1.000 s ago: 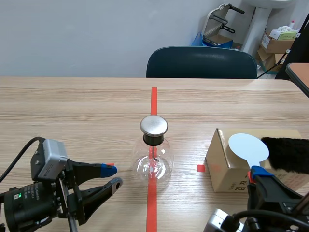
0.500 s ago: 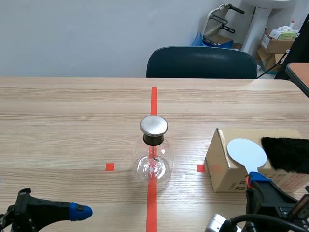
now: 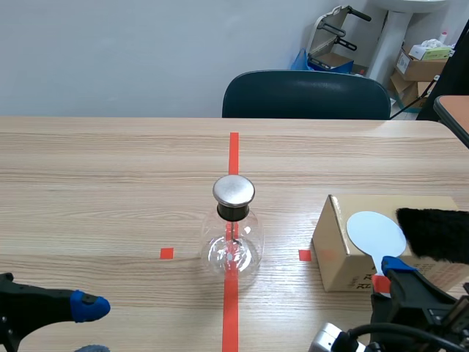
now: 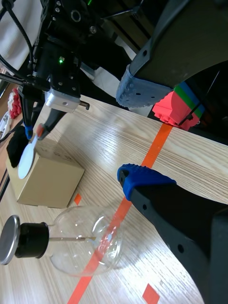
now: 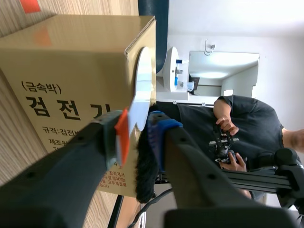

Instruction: Do the electroscope experiment

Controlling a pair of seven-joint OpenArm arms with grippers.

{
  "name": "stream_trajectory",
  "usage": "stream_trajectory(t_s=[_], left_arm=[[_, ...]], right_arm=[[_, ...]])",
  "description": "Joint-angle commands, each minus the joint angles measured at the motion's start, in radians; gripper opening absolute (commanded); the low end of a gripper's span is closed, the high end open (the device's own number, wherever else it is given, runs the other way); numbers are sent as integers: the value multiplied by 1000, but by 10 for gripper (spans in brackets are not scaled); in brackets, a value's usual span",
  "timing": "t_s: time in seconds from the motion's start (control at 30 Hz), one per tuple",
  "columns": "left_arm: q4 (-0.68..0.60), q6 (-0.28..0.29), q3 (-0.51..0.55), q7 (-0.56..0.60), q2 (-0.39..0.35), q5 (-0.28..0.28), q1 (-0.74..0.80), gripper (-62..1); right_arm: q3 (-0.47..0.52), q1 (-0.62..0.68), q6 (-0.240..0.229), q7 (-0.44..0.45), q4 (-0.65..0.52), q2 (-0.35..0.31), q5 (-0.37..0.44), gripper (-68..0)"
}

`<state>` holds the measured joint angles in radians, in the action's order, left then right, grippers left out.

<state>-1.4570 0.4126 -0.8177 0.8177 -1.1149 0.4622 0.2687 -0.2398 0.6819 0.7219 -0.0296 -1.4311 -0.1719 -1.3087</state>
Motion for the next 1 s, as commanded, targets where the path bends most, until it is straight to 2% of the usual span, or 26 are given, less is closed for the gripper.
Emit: stream_trajectory(t_s=[0.0, 0.13, 0.3, 0.37, 0.47, 0.73, 0.87, 0.97], left_arm=[[-35, 2, 5, -8, -13, 18, 0, -308], [-64, 3, 5, -24, -43, 32, 3, -308], [-84, 2, 5, -41, -66, 80, 3, -309], [-92, 3, 5, -62, -69, 98, 3, -309], [-102, 3, 5, -89, -69, 104, 3, -309], [-102, 54, 5, -93, -69, 138, 2, -309], [-106, 50, 5, -93, -69, 137, 2, -309], [-114, 31, 5, -92, -69, 102, 2, -309]], right_arm=[[3, 3, 61, -1, -14, 0, 3, -419], [3, 3, 61, -1, -14, 0, -1, -256], [3, 3, 61, 0, -14, 0, -7, -50], [3, 3, 61, 0, -14, 0, -9, 4], [3, 2, 61, -1, -14, 0, -12, 4], [3, 2, 61, -1, -14, 0, -12, 4], [3, 2, 61, -1, -14, 0, -12, 4], [3, 2, 61, -1, -14, 0, -12, 4]])
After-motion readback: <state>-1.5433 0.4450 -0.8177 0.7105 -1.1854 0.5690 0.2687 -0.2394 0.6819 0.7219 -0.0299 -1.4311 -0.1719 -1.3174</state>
